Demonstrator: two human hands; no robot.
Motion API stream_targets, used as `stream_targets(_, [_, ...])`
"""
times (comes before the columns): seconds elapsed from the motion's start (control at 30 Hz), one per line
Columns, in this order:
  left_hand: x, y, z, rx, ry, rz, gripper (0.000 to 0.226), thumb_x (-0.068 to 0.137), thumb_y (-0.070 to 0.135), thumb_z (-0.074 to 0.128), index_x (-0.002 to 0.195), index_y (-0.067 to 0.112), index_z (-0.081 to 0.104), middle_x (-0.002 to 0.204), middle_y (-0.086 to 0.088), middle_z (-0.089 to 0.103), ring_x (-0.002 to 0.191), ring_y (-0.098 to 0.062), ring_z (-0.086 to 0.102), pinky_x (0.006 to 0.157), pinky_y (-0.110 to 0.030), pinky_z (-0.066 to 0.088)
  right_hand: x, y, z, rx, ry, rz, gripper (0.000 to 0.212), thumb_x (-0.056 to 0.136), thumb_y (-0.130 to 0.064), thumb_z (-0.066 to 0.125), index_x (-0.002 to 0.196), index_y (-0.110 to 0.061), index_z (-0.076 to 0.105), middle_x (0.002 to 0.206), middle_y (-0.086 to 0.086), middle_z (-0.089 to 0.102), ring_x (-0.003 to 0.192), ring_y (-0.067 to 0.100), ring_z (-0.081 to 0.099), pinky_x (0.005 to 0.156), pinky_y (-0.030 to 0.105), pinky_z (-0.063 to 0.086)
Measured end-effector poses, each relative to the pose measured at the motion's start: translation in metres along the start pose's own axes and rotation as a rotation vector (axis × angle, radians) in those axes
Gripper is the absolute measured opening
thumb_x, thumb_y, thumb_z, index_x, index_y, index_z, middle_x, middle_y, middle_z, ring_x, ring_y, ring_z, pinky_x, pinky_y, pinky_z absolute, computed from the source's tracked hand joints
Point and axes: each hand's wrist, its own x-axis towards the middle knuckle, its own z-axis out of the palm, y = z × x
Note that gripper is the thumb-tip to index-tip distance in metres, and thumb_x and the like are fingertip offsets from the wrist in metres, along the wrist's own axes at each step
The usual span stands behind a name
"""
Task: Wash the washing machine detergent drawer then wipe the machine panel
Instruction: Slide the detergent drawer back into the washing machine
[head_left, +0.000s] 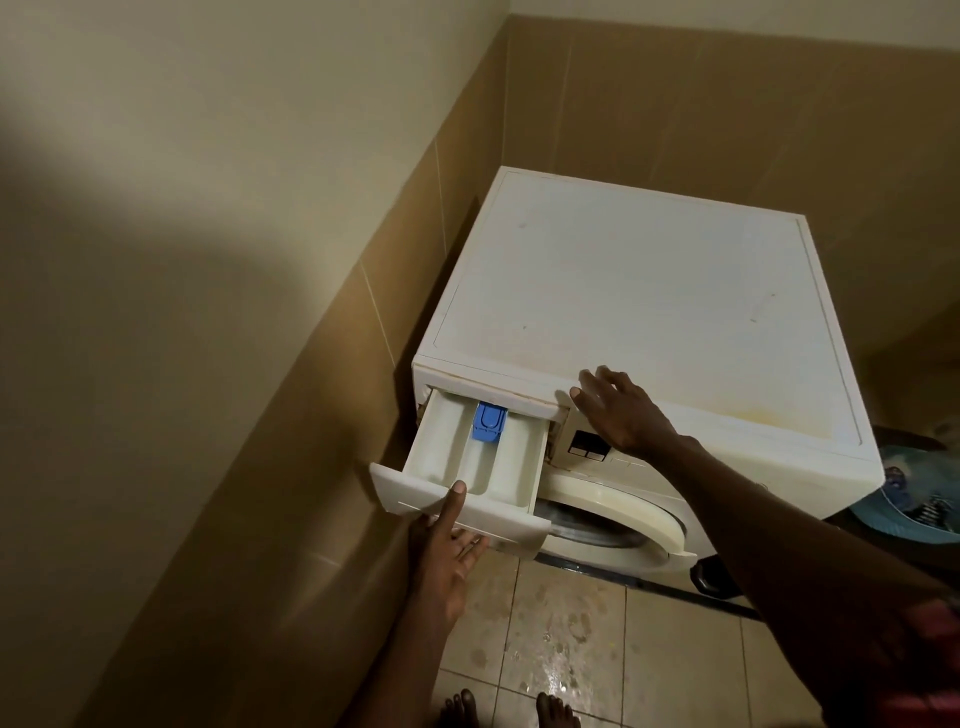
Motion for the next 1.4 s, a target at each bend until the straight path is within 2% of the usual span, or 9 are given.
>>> stream_targets(0.23, [0.003, 0.008, 0.013, -0.018, 0.004, 0.018, 0.054, 0.090, 0.019, 0.066, 0.139, 0.014, 0.044, 0.130, -0.020, 0.057, 0.119, -0.041, 0.057, 0.088, -0.049, 0.054, -0.001, -0.002, 0.001, 0.025, 0.013, 0.006, 0.077, 0.092, -0.064, 0.002, 0.146, -0.017, 0.030, 0.156, 0.009, 0.024, 0.145, 0.024, 0.014, 0.114, 0.041, 0.022])
stream_targets(0.33, [0.013, 0.018, 0.027, -0.020, 0.014, 0.002, 0.057, 0.088, 0.018, 0.069, 0.139, 0.013, 0.044, 0.130, -0.020, 0.057, 0.117, -0.039, 0.058, 0.088, -0.049, 0.054, 0.001, -0.004, -0.002, 0.051, -0.002, 0.033, 0.059, 0.099, -0.050, 0.013, 0.143, -0.017, 0.033, 0.155, 0.010, 0.026, 0.144, 0.024, 0.017, 0.114, 0.040, 0.023])
stream_targets(0.53, [0.037, 0.029, 0.058, -0.013, -0.009, 0.011, 0.060, 0.087, 0.022, 0.071, 0.140, 0.015, 0.044, 0.133, -0.019, 0.057, 0.122, -0.039, 0.055, 0.097, -0.052, 0.051, 0.004, -0.003, 0.001, 0.037, -0.025, 0.071, 0.058, 0.102, -0.048, 0.021, 0.152, -0.019, 0.026, 0.161, 0.004, 0.015, 0.148, 0.023, 0.010, 0.119, 0.039, 0.009])
stream_targets(0.7, [0.050, 0.037, 0.073, -0.024, -0.013, -0.004, 0.058, 0.087, 0.021, 0.071, 0.139, 0.015, 0.046, 0.135, -0.018, 0.057, 0.125, -0.039, 0.054, 0.098, -0.052, 0.050, 0.004, 0.002, 0.002, 0.054, 0.005, 0.018, 0.108, 0.074, -0.081, -0.015, 0.149, -0.017, 0.027, 0.157, 0.011, 0.022, 0.143, 0.027, 0.017, 0.115, 0.042, 0.021])
stream_targets(0.83, [0.061, 0.043, 0.083, -0.001, -0.026, -0.019, 0.054, 0.085, 0.024, 0.073, 0.133, 0.018, 0.048, 0.135, -0.017, 0.057, 0.124, -0.038, 0.055, 0.099, -0.052, 0.051, 0.002, -0.002, 0.003, 0.103, 0.037, 0.078, 0.062, 0.100, -0.049, 0.014, 0.150, -0.015, 0.027, 0.159, 0.009, 0.019, 0.146, 0.027, 0.014, 0.117, 0.040, 0.015])
stream_targets(0.93, [0.068, 0.045, 0.091, 0.030, -0.009, -0.026, 0.056, 0.085, 0.027, 0.074, 0.133, 0.017, 0.046, 0.133, -0.017, 0.057, 0.122, -0.037, 0.057, 0.097, -0.050, 0.052, 0.002, 0.001, 0.005, 0.114, 0.056, 0.031, 0.079, 0.093, -0.056, -0.005, 0.150, -0.011, 0.026, 0.158, 0.012, 0.022, 0.145, 0.031, 0.016, 0.116, 0.040, 0.019])
stream_targets(1.13, [0.081, 0.048, 0.099, 0.083, 0.014, -0.014, 0.058, 0.086, 0.029, 0.072, 0.135, 0.009, 0.049, 0.133, -0.020, 0.057, 0.122, -0.040, 0.055, 0.095, -0.046, 0.053, 0.001, 0.002, 0.007, 0.077, 0.065, -0.007, 0.078, 0.094, -0.055, -0.006, 0.151, -0.010, 0.022, 0.158, 0.015, 0.021, 0.148, 0.030, 0.010, 0.118, 0.043, 0.015])
stream_targets(1.27, [0.082, 0.049, 0.098, 0.111, 0.021, -0.028, 0.055, 0.086, 0.030, 0.071, 0.132, 0.008, 0.050, 0.133, -0.022, 0.055, 0.122, -0.042, 0.054, 0.095, -0.046, 0.054, 0.001, 0.003, 0.010, 0.083, 0.077, 0.037, 0.052, 0.105, -0.036, 0.016, 0.152, -0.015, 0.023, 0.159, 0.011, 0.019, 0.148, 0.031, 0.010, 0.119, 0.040, 0.014])
stream_targets(1.4, [0.081, 0.052, 0.101, 0.165, 0.027, -0.036, 0.043, 0.087, 0.032, 0.070, 0.121, 0.010, 0.055, 0.136, -0.023, 0.053, 0.123, -0.042, 0.054, 0.095, -0.047, 0.054, 0.000, 0.000, 0.007, 0.065, 0.083, 0.010, 0.049, 0.105, -0.034, 0.018, 0.150, -0.016, 0.027, 0.158, 0.011, 0.022, 0.147, 0.031, 0.014, 0.117, 0.041, 0.017])
